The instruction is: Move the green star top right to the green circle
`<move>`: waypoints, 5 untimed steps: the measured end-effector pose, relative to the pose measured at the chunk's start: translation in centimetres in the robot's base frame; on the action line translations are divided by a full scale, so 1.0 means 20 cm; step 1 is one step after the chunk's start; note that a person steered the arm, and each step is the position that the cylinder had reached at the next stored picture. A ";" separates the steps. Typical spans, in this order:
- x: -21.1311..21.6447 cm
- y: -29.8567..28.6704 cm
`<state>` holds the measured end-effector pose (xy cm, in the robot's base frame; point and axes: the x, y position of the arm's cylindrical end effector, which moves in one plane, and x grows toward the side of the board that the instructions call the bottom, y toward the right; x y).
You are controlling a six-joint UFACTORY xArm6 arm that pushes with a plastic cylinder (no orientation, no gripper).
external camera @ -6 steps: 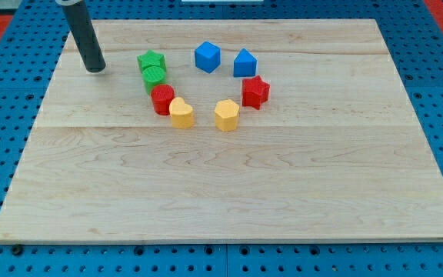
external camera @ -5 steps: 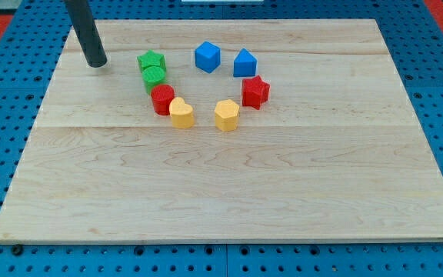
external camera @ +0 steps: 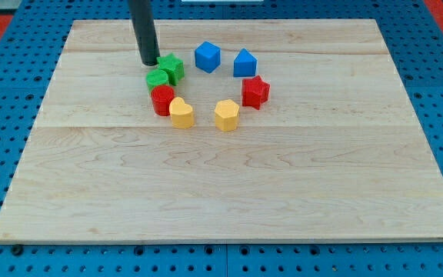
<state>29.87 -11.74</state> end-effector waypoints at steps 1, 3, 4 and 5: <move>-0.08 -0.01; -0.24 0.15; -0.23 0.28; -0.16 0.31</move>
